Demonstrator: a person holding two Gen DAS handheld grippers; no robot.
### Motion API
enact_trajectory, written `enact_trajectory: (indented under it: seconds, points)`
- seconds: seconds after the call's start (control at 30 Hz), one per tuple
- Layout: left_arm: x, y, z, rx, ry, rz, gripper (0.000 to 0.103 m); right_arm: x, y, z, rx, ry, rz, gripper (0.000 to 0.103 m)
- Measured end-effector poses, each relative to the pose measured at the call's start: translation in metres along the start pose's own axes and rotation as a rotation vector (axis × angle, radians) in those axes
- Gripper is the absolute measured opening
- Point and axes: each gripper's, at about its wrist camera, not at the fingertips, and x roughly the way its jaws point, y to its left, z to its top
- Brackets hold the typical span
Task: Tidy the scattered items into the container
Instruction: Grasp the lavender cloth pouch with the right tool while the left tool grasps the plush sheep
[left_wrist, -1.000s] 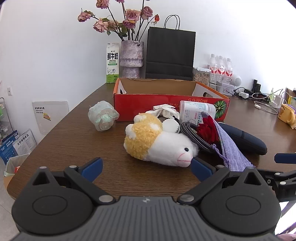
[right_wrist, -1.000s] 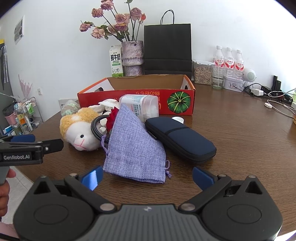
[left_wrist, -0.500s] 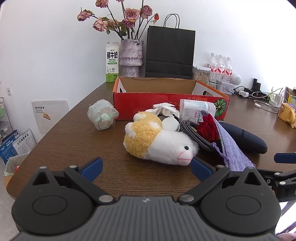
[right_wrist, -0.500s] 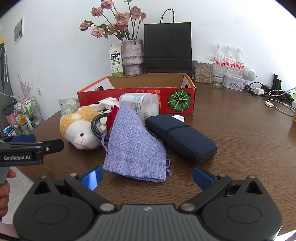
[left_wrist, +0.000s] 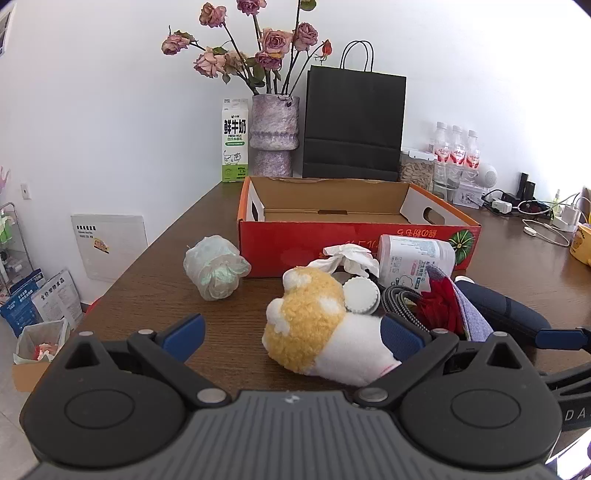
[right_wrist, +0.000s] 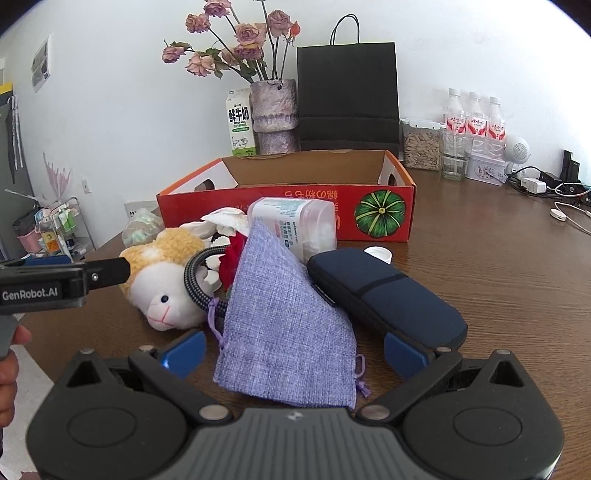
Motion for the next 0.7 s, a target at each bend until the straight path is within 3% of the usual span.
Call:
enact_trajectory:
  seconds: [0.27, 0.57, 0.63, 0.7]
  points:
    - [0.026, 0.002, 0.011, -0.004, 0.039, 0.013, 0.103, 0.017, -0.003, 0.012, 0.001, -0.002, 0.01, 0.1]
    - [0.06, 0.008, 0.011, -0.062, 0.114, 0.008, 0.103, 0.039, -0.013, 0.01, 0.066, 0.076, 0.077, 0.079]
    - [0.063, 0.008, 0.012, -0.065, 0.124, -0.001, 0.103, 0.037, -0.014, 0.009, 0.071, 0.064, 0.074, 0.057]
    - [0.067, 0.009, 0.012, -0.079, 0.144, -0.026, 0.101, 0.035, -0.017, 0.01, 0.089, 0.059, 0.074, 0.046]
